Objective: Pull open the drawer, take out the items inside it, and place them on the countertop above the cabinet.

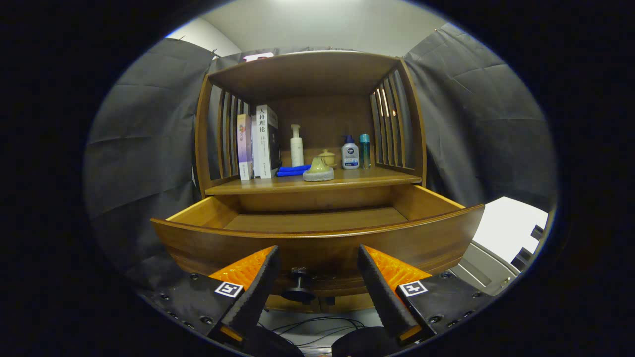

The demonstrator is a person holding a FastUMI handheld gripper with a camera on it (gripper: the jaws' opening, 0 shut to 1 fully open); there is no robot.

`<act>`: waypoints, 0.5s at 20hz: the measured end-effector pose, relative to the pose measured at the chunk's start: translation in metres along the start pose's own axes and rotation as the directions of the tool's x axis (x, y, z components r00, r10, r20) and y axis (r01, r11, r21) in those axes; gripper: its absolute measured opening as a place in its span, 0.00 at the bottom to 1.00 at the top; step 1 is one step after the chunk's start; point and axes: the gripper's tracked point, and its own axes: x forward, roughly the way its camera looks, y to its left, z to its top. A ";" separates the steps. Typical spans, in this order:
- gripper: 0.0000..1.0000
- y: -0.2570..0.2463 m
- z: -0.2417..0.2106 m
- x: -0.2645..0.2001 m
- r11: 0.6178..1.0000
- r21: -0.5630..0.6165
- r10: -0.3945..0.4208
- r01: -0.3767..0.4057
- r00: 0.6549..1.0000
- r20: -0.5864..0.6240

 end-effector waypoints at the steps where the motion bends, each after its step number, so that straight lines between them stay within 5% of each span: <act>1: 0.98 0.002 -0.001 0.004 1.000 -0.013 0.001 -0.001 1.000 0.001; 10: 0.98 0.008 -0.018 0.012 0.995 -0.093 -0.045 0.043 0.999 -0.015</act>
